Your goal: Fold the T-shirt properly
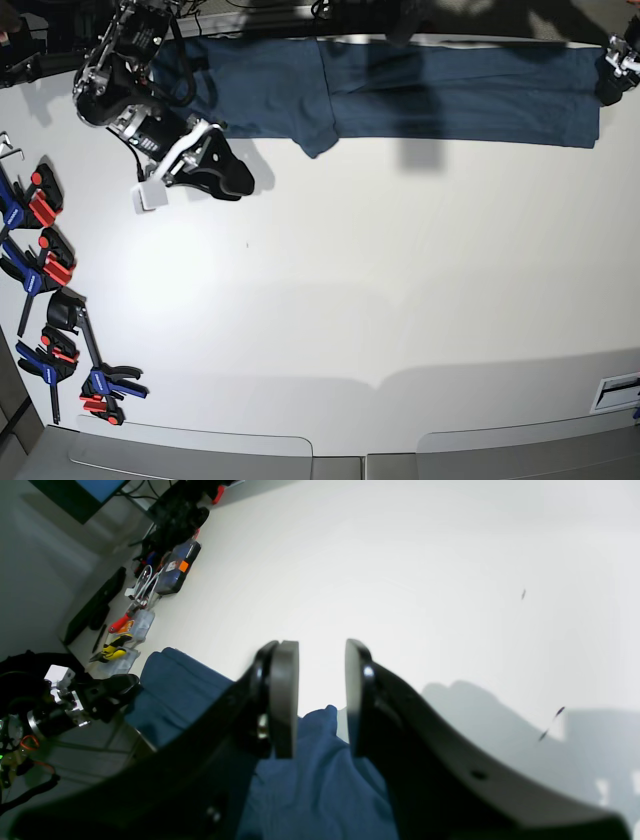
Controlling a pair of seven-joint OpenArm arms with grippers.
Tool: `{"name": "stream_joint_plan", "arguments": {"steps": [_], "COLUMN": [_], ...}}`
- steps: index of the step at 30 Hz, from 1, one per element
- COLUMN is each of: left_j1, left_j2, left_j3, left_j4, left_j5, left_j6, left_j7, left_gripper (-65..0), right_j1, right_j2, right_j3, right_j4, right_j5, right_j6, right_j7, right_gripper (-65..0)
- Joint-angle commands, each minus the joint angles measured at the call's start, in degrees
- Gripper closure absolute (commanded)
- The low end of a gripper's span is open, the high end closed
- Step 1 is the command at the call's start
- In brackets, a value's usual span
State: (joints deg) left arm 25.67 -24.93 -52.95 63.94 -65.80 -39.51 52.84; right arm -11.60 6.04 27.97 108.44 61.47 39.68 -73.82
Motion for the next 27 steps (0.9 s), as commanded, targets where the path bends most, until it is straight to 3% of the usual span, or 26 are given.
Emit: {"name": "stream_joint_plan", "arguments": {"steps": [1,8,14,24,27], "left_j1": [0.22,0.22,0.22,0.2,0.22], "left_j2": [-1.25,-0.9,1.95,3.32,3.3], "left_j3": [-0.59,-0.57,0.24,6.75,6.93], "left_j4": [0.46,0.46,0.48,0.48,0.48], "left_j5": [-0.7,1.27,1.22,1.22,1.22], "left_j6": [-0.49,-0.49,-0.49,-0.49,-0.49], "left_j7": [0.09,0.39,0.76,1.66,2.01], "left_gripper": [-33.1,-33.1,-33.1,-32.9,-26.7], "right_j1": [0.48,0.5,0.48,0.48,0.48], "right_j2": [0.46,0.44,0.46,0.46,0.46], "right_j3": [0.15,0.15,0.15,0.15,0.15], "right_j4": [1.05,1.05,1.05,1.05,1.05], "right_j5": [1.44,1.44,1.46,1.46,1.44], "right_j6": [0.32,0.32,0.32,0.32,0.32], "right_j7": [1.46,2.08,2.4,2.45,2.45], "right_gripper": [-14.3,-14.3,-14.3,-14.3,-14.3]}}
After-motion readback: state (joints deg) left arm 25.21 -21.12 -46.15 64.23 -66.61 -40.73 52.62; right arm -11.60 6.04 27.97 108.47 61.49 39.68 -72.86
